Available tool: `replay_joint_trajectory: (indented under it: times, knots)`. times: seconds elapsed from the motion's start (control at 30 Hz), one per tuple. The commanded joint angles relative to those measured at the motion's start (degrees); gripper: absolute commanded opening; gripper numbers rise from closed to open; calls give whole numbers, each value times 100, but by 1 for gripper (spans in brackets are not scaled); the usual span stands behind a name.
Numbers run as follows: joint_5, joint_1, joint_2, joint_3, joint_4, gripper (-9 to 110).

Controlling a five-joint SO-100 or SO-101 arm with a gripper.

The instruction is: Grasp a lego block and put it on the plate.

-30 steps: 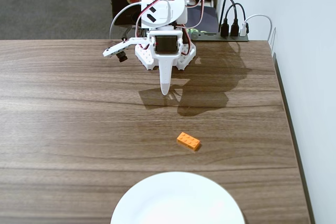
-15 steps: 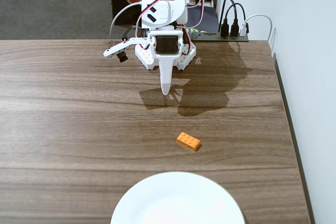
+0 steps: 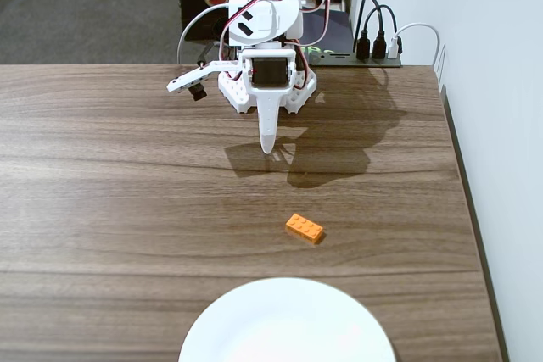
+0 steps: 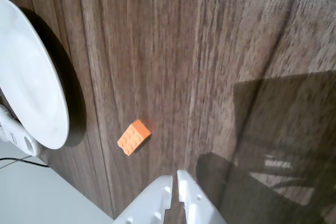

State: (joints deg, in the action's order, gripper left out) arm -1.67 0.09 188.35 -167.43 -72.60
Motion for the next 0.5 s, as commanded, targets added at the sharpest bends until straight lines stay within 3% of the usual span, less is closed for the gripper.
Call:
replay_joint_trajectory:
  times: [0.0,0.47]
  knots:
    - [0,-18,26,0,-9,1]
    - [-35,-62,26,0,-9,1]
